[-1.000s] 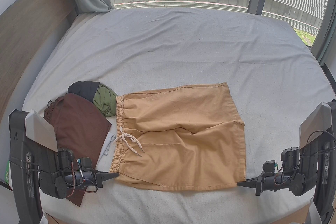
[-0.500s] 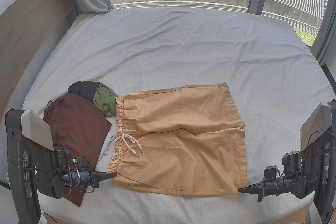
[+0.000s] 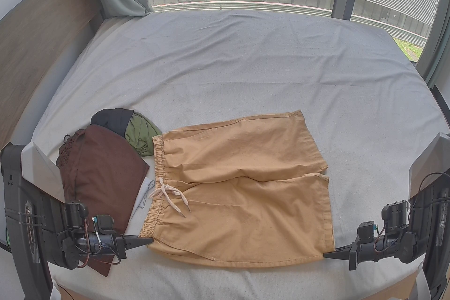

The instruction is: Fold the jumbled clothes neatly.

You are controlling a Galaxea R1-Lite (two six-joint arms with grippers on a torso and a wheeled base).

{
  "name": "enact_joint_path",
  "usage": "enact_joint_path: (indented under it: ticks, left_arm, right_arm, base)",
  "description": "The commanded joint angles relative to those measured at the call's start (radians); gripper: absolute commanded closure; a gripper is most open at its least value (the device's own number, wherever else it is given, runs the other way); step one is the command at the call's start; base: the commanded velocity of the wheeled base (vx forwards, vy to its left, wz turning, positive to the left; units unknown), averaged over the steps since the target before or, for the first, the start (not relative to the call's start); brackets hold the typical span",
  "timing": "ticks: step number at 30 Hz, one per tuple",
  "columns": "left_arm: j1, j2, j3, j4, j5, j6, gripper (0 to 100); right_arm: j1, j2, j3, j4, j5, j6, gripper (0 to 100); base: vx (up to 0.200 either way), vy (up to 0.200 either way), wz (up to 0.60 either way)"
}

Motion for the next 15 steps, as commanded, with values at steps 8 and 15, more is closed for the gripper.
enact_joint_path:
  ticks: [8,15]
  left_arm:
    - [0.022,0.005,0.064,0.001,-0.045,0.092,100]
    - [0.029,0.008,0.059,0.001,-0.074,0.129,100]
  right_arm:
    - [-0.008,-0.041,0.018,0.085,0.002,-0.075,100]
    - [-0.006,-0.053,0.016,0.081,0.008,-0.081,100]
  base:
    - [0.0,0.0,0.0]
    - [0.0,0.0,0.0]
